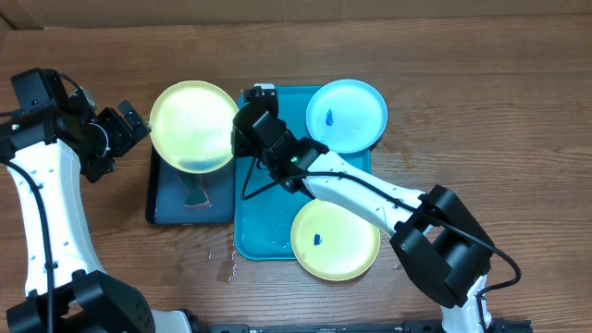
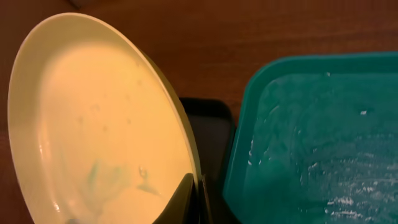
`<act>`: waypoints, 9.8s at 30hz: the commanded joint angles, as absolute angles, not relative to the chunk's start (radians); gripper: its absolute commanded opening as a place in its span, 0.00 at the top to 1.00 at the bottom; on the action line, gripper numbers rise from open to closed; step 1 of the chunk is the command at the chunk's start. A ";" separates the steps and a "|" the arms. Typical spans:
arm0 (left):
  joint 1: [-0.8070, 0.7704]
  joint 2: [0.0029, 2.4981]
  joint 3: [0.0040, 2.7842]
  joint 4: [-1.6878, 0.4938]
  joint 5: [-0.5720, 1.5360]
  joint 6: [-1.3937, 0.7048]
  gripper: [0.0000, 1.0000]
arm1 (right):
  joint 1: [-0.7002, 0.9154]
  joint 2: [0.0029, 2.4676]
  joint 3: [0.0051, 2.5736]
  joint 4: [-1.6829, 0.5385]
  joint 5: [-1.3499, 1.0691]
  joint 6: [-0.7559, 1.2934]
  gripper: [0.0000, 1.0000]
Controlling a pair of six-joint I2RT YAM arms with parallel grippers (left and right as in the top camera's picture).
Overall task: Clean dirty plates on tray and stack at the side
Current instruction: 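Lift the yellow plate with the right gripper and tilt it over the black tray, then hold the yellow plate tilted above the black tray to drain water, then carry the yellow plate with the right gripper to the table's right side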
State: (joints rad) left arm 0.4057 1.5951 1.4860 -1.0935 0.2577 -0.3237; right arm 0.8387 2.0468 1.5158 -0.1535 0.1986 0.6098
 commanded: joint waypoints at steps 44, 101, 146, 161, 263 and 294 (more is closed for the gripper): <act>0.405 1.589 1.501 -1.095 0.252 -0.337 0.00 | 0.933 2.039 1.544 0.757 0.496 -0.744 0.96; 0.405 1.589 1.501 -1.095 0.252 -0.337 0.00 | 0.968 2.039 1.544 0.852 0.493 -0.824 0.96; 0.405 1.589 1.501 -1.095 0.252 -0.337 0.00 | 0.968 2.039 1.544 0.714 0.647 -0.562 0.96; 0.405 1.589 1.501 -1.095 0.252 -0.337 0.00 | 0.966 2.038 1.544 0.630 0.651 -0.371 0.96; 0.405 1.589 1.501 -1.095 0.252 -0.337 0.00 | 0.374 1.466 1.544 -0.513 -0.039 0.375 0.96; 0.405 1.589 1.501 -1.095 0.252 -0.337 0.00 | -0.335 1.653 1.398 -0.992 -0.072 0.376 0.96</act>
State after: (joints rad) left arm 0.4057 1.5951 1.4860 -1.0935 0.2531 -0.3237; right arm -0.3340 1.6051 1.4300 -1.0176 -0.1001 0.3660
